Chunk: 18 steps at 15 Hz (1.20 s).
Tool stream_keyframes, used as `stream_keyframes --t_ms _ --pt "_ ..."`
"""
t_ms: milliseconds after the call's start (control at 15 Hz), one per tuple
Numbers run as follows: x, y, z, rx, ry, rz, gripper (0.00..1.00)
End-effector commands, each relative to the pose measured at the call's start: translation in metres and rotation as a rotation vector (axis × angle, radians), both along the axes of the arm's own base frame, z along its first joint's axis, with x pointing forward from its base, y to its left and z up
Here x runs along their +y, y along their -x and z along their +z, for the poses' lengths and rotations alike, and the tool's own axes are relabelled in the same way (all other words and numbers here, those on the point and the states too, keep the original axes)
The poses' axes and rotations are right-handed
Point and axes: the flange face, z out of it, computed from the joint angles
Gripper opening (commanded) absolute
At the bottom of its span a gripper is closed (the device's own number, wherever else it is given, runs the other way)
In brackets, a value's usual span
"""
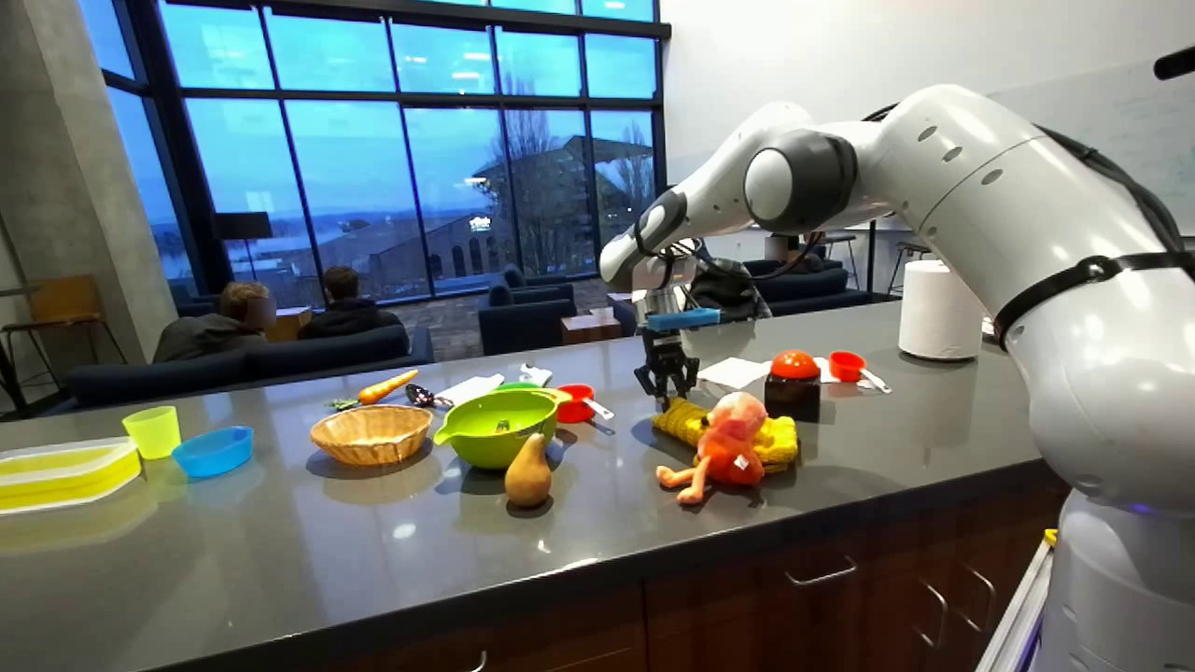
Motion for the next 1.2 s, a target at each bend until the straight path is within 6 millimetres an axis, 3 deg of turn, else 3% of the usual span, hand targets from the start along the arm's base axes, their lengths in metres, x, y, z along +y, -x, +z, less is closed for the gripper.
stream_keyframes --t_ms 0,133,600,1133 --pt "0.0 -0.001 0.008 0.004 -0.007 0.007 0.07" --pt "0.002 -0.001 0.013 -0.002 0.0 0.007 0.01" --pt "0.001 0.014 0.046 -0.009 0.022 -0.031 0.03" --pt "-0.005 0.058 0.106 0.0 0.035 -0.163 0.03"
